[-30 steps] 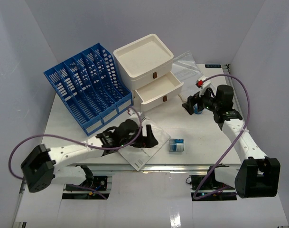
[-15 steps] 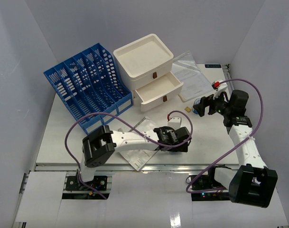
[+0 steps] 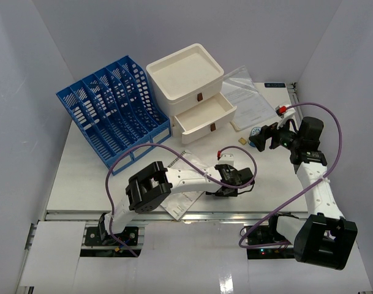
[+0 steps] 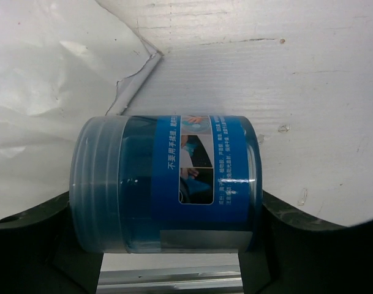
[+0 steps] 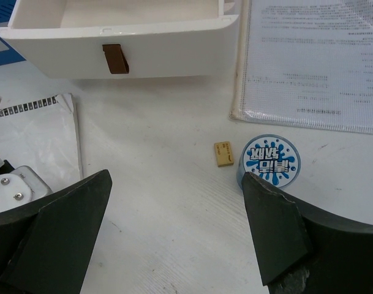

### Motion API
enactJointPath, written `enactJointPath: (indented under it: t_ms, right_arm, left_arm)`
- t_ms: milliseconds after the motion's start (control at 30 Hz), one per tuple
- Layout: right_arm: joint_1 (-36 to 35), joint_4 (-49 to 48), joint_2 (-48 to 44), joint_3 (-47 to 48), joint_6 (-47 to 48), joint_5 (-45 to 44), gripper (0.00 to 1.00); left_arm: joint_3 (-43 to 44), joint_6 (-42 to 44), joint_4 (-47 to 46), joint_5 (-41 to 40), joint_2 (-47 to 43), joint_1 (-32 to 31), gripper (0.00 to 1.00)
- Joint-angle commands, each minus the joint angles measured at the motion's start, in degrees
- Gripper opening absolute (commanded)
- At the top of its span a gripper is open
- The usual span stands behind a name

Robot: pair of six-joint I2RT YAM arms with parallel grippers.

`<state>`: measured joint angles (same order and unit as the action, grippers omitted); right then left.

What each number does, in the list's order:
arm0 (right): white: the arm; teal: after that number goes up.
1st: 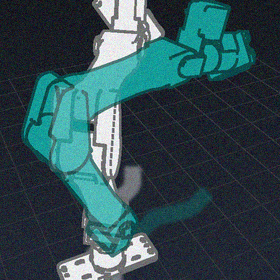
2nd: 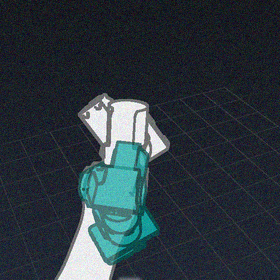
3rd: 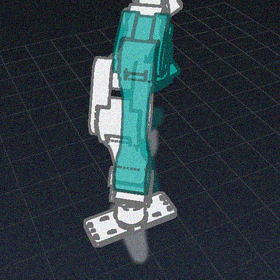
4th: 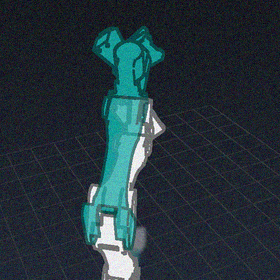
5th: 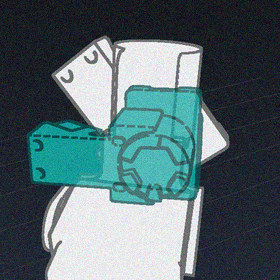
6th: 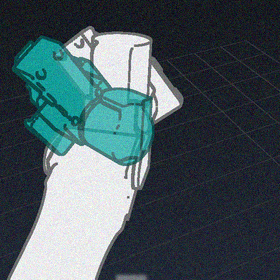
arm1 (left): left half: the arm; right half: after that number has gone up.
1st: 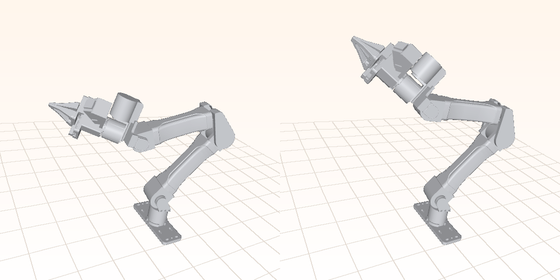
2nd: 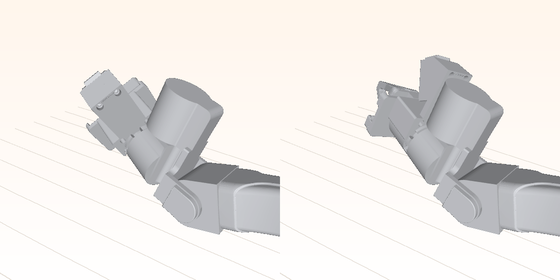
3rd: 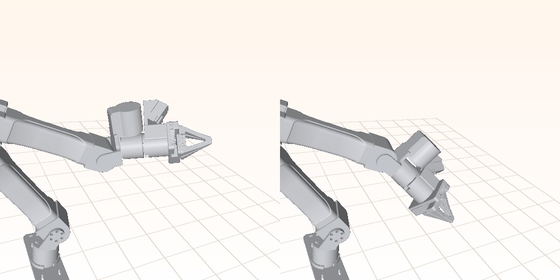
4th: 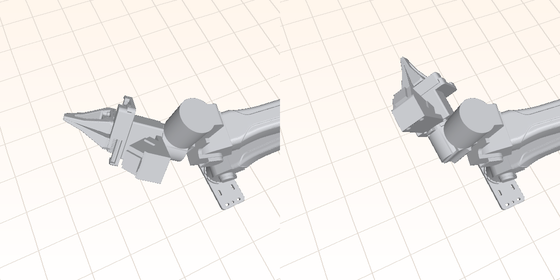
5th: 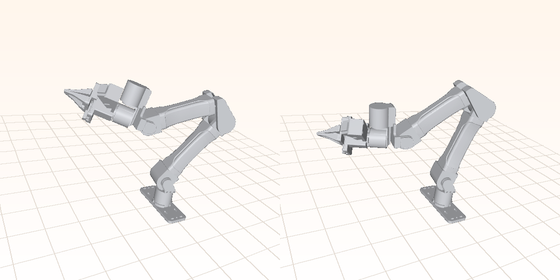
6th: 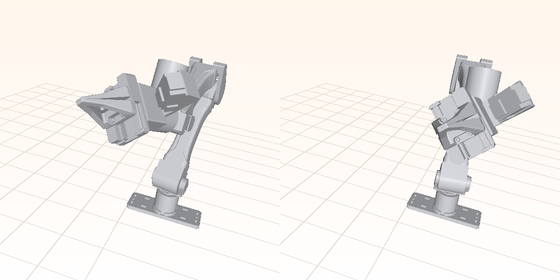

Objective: Organize the desk

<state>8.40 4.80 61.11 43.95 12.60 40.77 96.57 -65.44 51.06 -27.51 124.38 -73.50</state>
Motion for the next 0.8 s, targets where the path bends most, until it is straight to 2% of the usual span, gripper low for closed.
enactJointPath:
  t_ms: [0, 200, 300, 400, 467, 600, 767]
  right_arm:
    - [0.69, -0.16, -1.26, -0.88, -0.23, 2.34, 0.93]
    - [1.18, -0.23, -1.09, -0.97, -0.21, 2.74, 0.93]
    - [1.32, -0.14, -1.09, -1.06, -0.12, 2.91, 0.94]
    - [1.5, -0.19, -1.21, -1.06, -0.03, 3.14, 0.94]
    - [1.54, -0.14, -1.17, -1.06, -0.03, 3.35, 0.94]
    - [1.62, -0.05, -1.09, -1.06, 0.22, 3.43, 0.94]
    - [1.71, 0.04, -0.75, -1.06, 0.58, 3.55, 0.94]
  left_arm:
    - [-0.37, -1.11, 0.28, -3.29, -3.4, -0.25, 0.41]
    - [-4.1, 3.09, -5.42, -4.82, -10.52, 0.01, 0.19]
    - [-6.21, 5.39, -7.52, -5.13, -15.83, 1.85, 0.15]
    - [-9.48, 8.24, -10.79, -3.82, -22.63, 6.49, 0.1]
    - [-11.1, 10.36, -13.2, -0.09, -27.72, 10.75, 0.08]
    - [-8.0, 13.05, -15.01, 0.35, -30.48, 18.88, 0.07]
    - [3.12, 15.05, -11.02, -1.16, -26.25, 23.62, 0.1]
